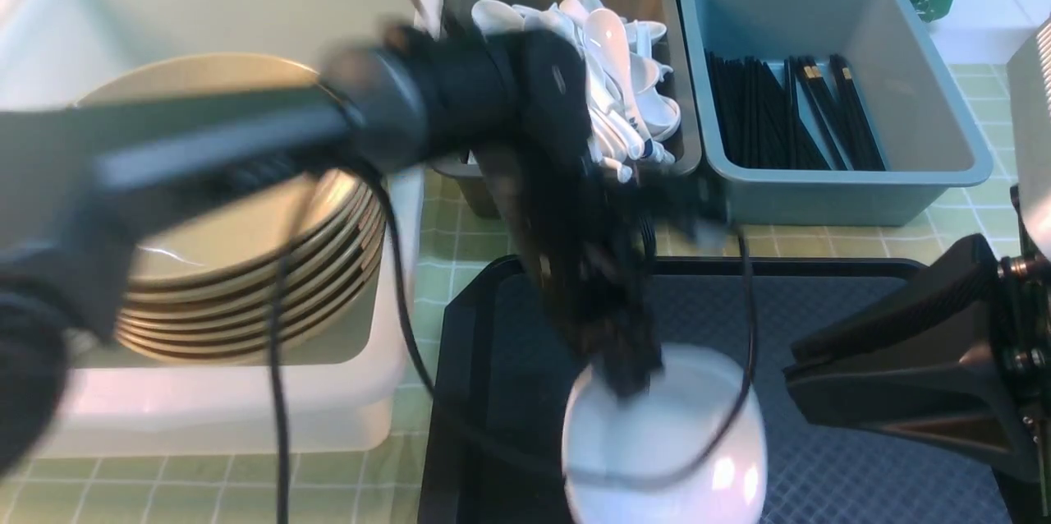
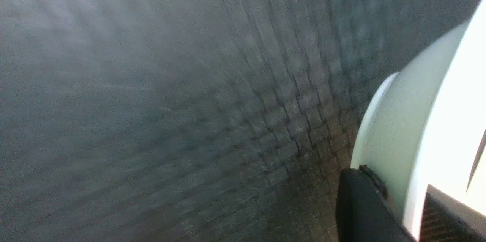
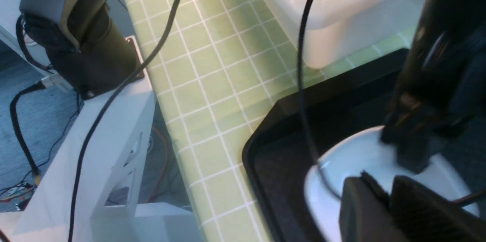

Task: On green table put chopsticks spoon bowls plates into blue grey white boxes.
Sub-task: 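Place the white bowl into the white bin with the other dishes with the left gripper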

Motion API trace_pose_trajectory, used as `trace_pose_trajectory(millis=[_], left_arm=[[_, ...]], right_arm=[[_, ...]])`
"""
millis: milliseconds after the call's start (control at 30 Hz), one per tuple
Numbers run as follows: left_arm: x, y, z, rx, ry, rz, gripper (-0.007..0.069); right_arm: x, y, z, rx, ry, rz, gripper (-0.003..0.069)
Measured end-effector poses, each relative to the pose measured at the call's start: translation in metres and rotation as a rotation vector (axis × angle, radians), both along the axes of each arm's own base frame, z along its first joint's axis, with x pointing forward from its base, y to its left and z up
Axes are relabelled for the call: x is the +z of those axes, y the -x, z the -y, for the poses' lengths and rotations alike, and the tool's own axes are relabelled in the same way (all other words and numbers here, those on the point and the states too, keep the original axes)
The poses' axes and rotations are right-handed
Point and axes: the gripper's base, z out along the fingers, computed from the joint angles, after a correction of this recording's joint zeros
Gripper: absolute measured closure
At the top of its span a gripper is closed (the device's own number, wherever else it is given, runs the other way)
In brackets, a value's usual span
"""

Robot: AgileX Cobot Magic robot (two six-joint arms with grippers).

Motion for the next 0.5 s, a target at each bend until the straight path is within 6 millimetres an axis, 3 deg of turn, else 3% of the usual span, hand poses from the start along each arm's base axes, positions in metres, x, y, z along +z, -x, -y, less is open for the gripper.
trace_pose_trajectory(millis=[100, 167, 233, 267, 333, 367, 400, 467, 500], left_arm=[[0.05, -0.007, -0.033, 0.124, 0.073, 0.084, 0.0609], [0.069, -0.007, -0.049, 0.186, 0.096, 0.106, 0.0609], [0.106, -0.008, -0.103, 0.396, 0.148, 0.149, 0.0609], [0.109, -0.006, -0.103, 0.401, 0.153, 0.15, 0.0609], [0.13, 0.002, -0.157, 0.603, 0.194, 0.176, 0.0609], [0.13, 0.004, -0.161, 0.619, 0.195, 0.171, 0.0609], [0.137, 0.012, -0.179, 0.684, 0.208, 0.182, 0.0609], [0.143, 0.04, -0.24, 0.933, 0.238, 0.191, 0.0609], [0.143, 0.041, -0.248, 0.967, 0.241, 0.193, 0.0609]], right_arm=[[0.003, 0.0, -0.003, 0.037, -0.032, 0.044, 0.0549], [0.005, 0.0, -0.004, 0.051, -0.047, 0.063, 0.0549], [0.008, -0.001, -0.006, 0.075, -0.078, 0.104, 0.0549], [0.008, -0.001, -0.007, 0.076, -0.08, 0.105, 0.0549], [0.009, -0.005, -0.012, 0.102, -0.097, 0.107, 0.056], [0.01, -0.005, -0.012, 0.104, -0.1, 0.11, 0.056], [0.01, -0.008, -0.015, 0.111, -0.101, 0.102, 0.0574], [0.015, -0.021, -0.028, 0.146, -0.098, 0.096, 0.0624], [0.016, -0.022, -0.029, 0.148, -0.1, 0.099, 0.0626]])
